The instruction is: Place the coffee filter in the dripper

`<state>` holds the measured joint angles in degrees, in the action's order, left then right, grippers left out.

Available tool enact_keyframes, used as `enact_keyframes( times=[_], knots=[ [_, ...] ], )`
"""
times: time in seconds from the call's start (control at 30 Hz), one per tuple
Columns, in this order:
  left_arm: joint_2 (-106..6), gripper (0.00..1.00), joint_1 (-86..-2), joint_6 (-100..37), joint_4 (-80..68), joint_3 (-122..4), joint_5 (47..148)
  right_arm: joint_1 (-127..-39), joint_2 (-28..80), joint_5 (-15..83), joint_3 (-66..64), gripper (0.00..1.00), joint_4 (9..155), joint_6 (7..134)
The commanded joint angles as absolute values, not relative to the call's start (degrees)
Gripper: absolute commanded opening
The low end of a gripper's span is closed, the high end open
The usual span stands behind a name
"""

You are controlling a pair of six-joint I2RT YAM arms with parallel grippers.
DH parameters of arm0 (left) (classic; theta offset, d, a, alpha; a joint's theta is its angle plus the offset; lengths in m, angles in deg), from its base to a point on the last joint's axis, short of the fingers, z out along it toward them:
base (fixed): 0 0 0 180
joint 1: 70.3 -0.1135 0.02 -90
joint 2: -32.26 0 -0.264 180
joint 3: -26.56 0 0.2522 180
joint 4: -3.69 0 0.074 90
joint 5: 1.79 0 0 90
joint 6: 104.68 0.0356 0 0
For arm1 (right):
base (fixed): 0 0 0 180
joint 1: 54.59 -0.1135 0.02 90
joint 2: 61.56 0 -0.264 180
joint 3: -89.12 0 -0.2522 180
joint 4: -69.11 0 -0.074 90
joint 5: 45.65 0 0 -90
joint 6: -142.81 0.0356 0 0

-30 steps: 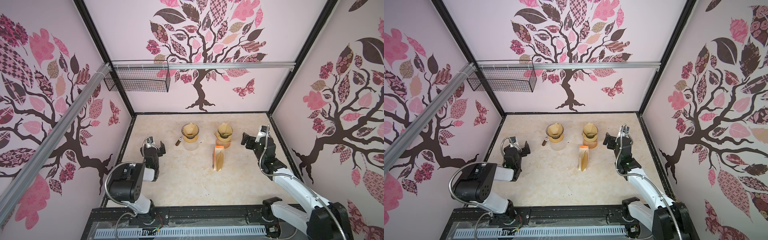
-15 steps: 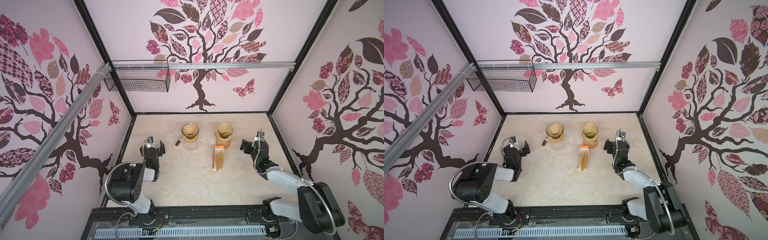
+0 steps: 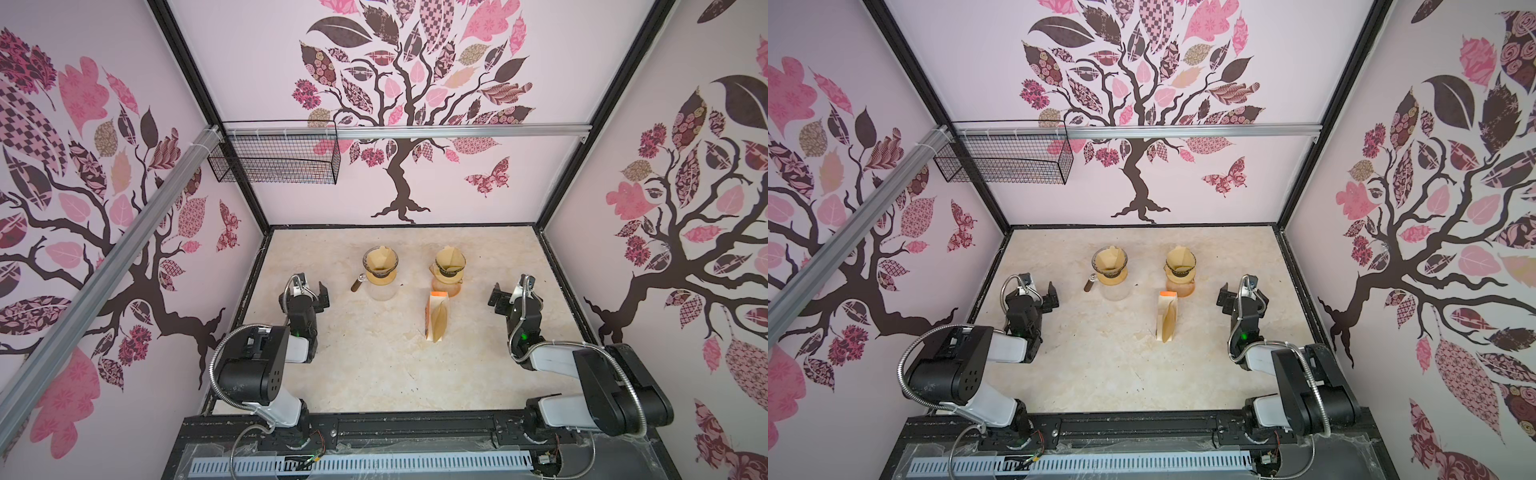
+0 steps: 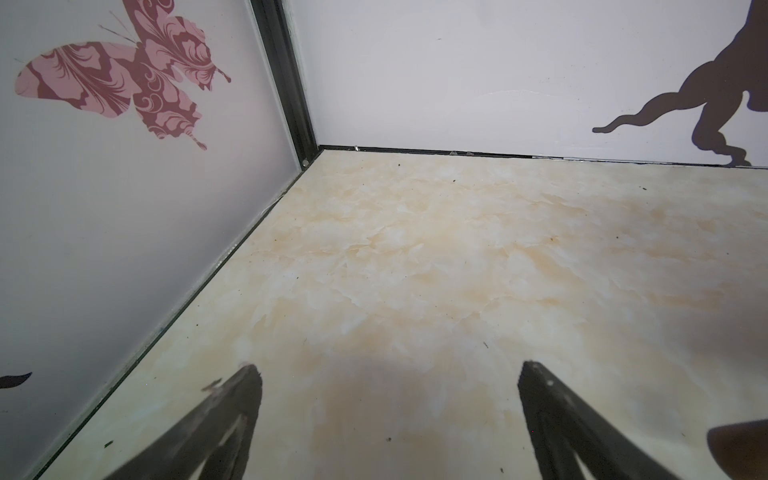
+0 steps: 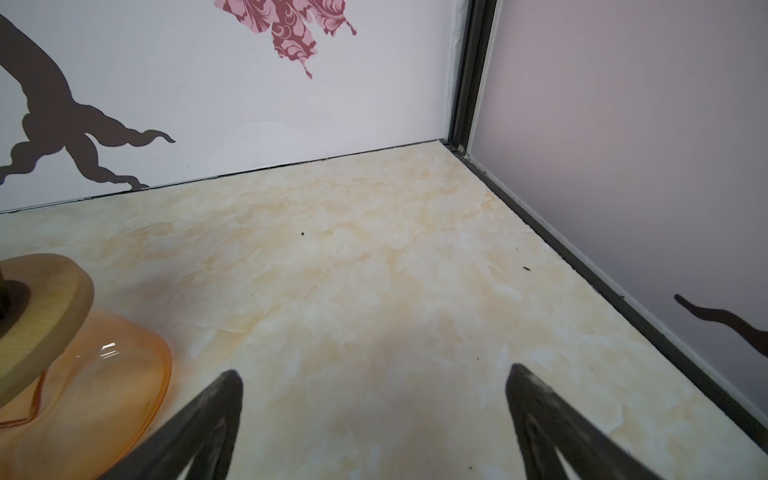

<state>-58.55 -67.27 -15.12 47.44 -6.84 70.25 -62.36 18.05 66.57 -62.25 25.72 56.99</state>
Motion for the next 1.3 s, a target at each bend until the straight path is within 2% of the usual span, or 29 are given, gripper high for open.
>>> enact_keyframes(
  times=[0.0,0.2,0.3,0.37,0.4,0.43,0.57,0.7,1.27],
  knots=[
    [-58.82,0.98,-67.50,-15.46,48.13,-6.81,70.74,-62.11,21.53,64.49,-63.22,1.00,17.04,54.15],
    [-58.78,0.98,-67.49,-15.43,48.19,-6.80,70.73,-62.08,23.38,59.57,-68.42,1.00,6.52,52.37],
    [-58.72,0.98,-67.51,-15.44,48.12,-6.80,70.87,-62.06,28.99,61.45,-67.01,1.00,2.59,52.67],
    [-58.79,0.98,-67.55,-15.46,48.15,-6.78,70.89,-60.72,29.39,60.36,-62.24,1.00,10.22,53.83],
    [-58.77,0.98,-67.62,-15.45,48.14,-6.80,70.89,-56.53,27.63,51.79,-59.84,1.00,18.08,56.20],
    [-58.72,0.98,-67.57,-15.43,48.13,-6.81,70.89,-55.37,26.35,49.09,-59.50,1.00,22.00,56.88],
    [-58.71,0.98,-67.62,-15.41,48.14,-6.81,70.90,-55.46,28.43,49.12,-61.36,1.00,14.63,56.63],
    [-58.73,0.98,-67.58,-15.40,48.11,-6.81,70.89,-57.37,27.94,52.57,-60.76,1.00,16.62,55.48],
    [-58.71,0.98,-67.59,-15.41,48.12,-6.81,70.90,-57.49,28.05,52.62,-60.86,1.00,16.33,55.37]
  ],
)
